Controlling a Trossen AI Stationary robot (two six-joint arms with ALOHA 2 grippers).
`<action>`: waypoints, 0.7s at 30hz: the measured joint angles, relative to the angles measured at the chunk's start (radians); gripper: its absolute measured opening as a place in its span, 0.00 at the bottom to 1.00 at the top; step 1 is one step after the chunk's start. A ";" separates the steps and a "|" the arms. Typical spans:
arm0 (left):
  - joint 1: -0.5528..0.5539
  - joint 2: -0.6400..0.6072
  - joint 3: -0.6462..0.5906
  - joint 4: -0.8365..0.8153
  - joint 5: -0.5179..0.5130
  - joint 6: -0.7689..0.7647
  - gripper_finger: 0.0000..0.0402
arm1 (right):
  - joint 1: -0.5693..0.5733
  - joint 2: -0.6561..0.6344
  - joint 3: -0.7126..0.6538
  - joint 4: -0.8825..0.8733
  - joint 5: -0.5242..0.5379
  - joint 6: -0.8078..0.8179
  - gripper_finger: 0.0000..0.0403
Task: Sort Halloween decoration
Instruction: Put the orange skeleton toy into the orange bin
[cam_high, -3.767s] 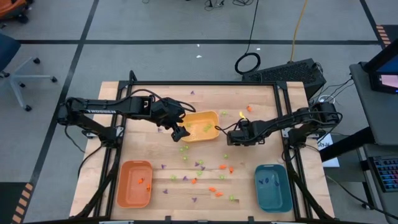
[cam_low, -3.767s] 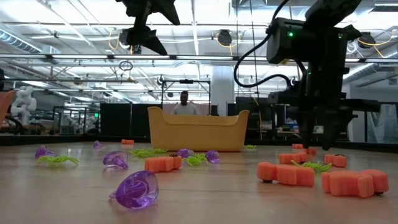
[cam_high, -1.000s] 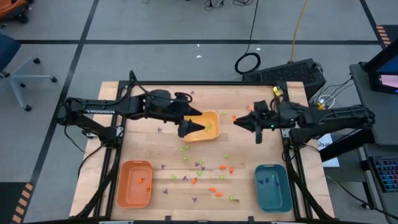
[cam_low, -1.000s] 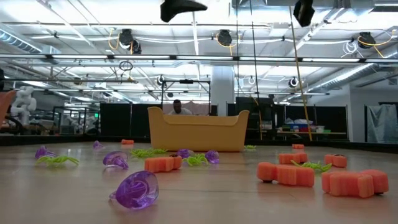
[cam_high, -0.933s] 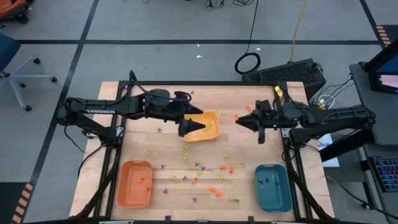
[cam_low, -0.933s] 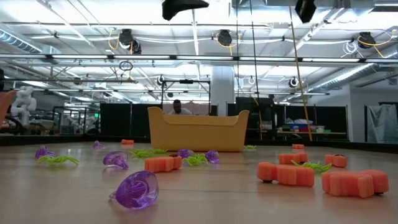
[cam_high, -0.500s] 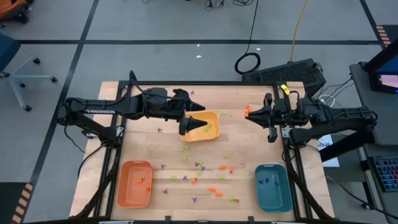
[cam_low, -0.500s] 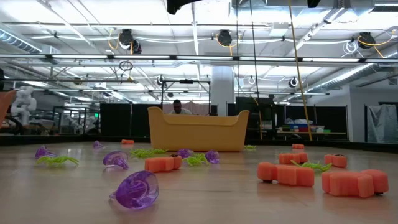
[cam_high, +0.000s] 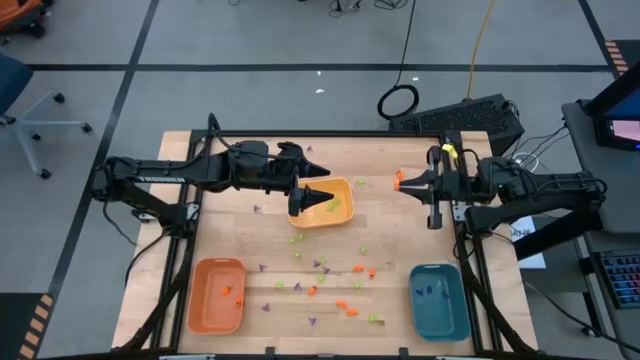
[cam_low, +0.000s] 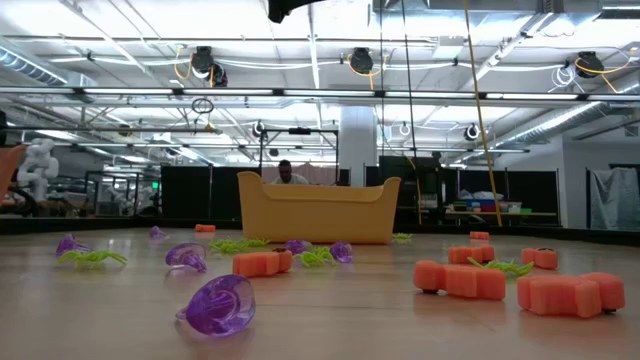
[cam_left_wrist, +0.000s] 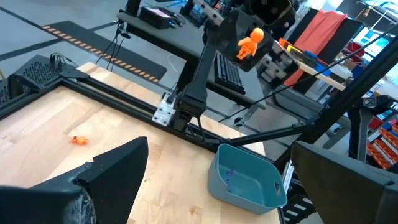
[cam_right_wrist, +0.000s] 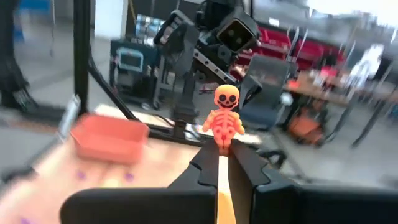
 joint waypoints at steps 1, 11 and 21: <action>0.000 0.000 0.000 0.000 0.000 0.000 1.00 | 0.000 0.000 0.000 0.000 0.001 -0.058 0.00; 0.000 0.000 0.000 -0.001 0.000 0.032 1.00 | -0.001 0.002 0.000 0.000 0.083 -0.214 0.00; 0.000 0.000 0.000 -0.001 0.005 0.032 1.00 | -0.001 0.002 0.000 0.000 0.082 -0.210 0.00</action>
